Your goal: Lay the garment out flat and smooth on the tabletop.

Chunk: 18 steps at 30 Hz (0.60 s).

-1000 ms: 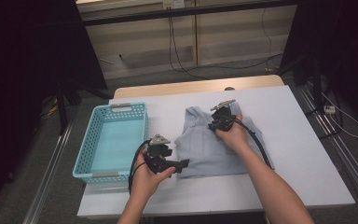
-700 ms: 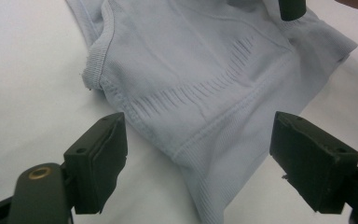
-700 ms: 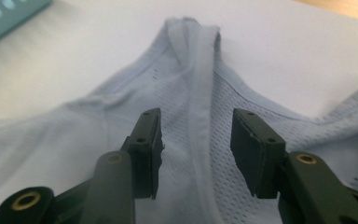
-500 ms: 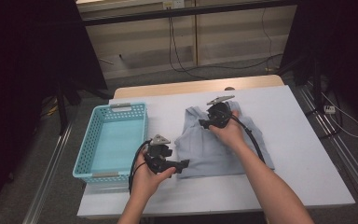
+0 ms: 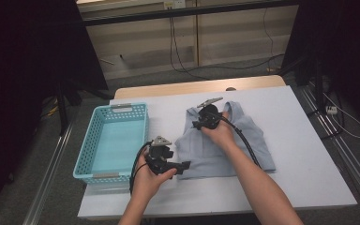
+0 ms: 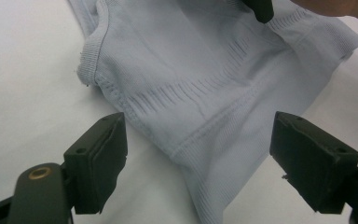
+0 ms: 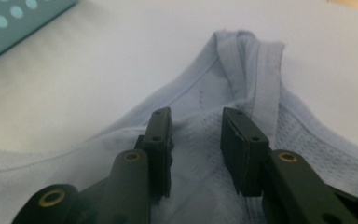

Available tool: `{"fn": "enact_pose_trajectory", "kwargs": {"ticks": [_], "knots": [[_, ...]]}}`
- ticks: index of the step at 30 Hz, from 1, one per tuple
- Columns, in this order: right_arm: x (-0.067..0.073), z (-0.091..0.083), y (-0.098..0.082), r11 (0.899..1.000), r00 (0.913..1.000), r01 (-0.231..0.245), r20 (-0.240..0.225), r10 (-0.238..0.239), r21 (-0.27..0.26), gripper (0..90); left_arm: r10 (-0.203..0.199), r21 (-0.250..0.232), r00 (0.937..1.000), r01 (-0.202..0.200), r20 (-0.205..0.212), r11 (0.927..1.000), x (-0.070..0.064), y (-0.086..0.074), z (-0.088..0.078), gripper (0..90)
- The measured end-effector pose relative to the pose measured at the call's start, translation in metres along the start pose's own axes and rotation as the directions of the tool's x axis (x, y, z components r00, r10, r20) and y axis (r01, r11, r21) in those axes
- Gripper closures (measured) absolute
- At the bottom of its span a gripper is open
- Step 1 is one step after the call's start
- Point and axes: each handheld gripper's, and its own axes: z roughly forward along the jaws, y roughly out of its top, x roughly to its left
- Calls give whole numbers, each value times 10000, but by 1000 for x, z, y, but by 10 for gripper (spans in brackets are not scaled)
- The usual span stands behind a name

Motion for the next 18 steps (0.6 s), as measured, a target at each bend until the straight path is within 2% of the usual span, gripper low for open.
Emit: {"fn": "enact_pose_trajectory", "kwargs": {"ticks": [4,6,8,10,11,15,18], "knots": [[-4,5,-5,9991,9998,-180,-38,182,378,669,12,11,10000,-12,14,10000,-1,0,1,195],[-4,7,-7,9991,9999,-146,-12,147,386,698,-10,-32,10000,10,-5,10000,-1,0,0,196],[-3,8,-7,9990,9999,-16,100,11,436,744,-25,-35,10000,25,-8,10000,-1,0,0,196],[-3,6,-7,9984,9998,134,147,-142,551,876,-37,-58,10000,36,-57,10000,0,0,-1,196],[-4,6,-7,9982,10000,84,25,-85,602,890,-76,-86,10000,75,-55,9999,0,-1,-1,196],[-4,4,-7,9984,10000,37,29,-39,563,900,-81,-134,10000,81,-49,9999,0,0,-2,197],[-1,0,-4,9985,9995,303,45,-305,457,900,-47,-116,10000,46,-27,9999,2,1,-4,197]]}}
